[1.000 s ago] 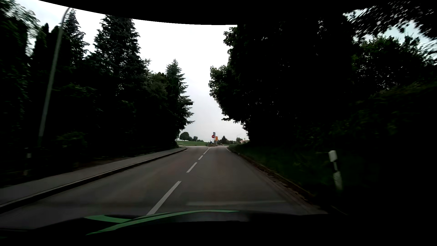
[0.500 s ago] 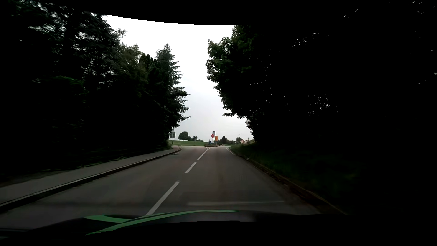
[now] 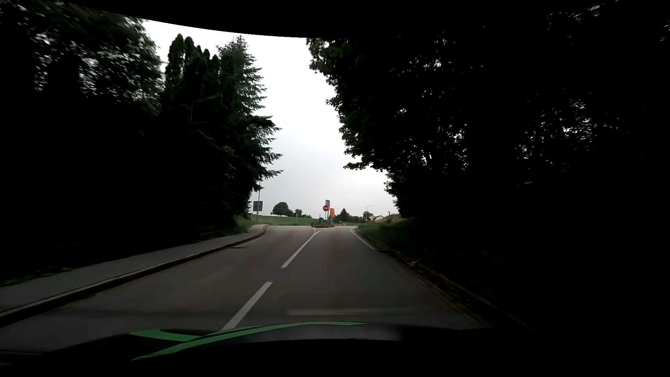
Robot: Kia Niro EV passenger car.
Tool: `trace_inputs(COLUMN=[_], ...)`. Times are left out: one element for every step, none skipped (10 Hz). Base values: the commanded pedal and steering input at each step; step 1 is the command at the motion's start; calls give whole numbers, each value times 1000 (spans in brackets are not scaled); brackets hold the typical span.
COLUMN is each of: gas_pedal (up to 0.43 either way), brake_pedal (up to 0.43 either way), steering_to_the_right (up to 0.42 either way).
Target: Follow the waypoints while adhering to traffic rules and regulations
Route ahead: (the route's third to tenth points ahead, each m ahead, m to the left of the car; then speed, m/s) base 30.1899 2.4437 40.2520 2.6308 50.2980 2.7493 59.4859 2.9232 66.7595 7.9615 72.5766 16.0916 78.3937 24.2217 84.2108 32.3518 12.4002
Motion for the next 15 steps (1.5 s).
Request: trace_inputs(gas_pedal=[0, 0, 0, 0, 0, 0, 0, 0, 0, 0, 0, 0, 0, 0, 0], brake_pedal=[183, 183, 177, 177, 183, 171, 159, 152, 146, 140, 128, 110, 104, 85, 73], steering_to_the_right=[0, 0, 0, 0, 0, 1, 2, 3, 4, 4, 4, 5, 6, 6, 7])
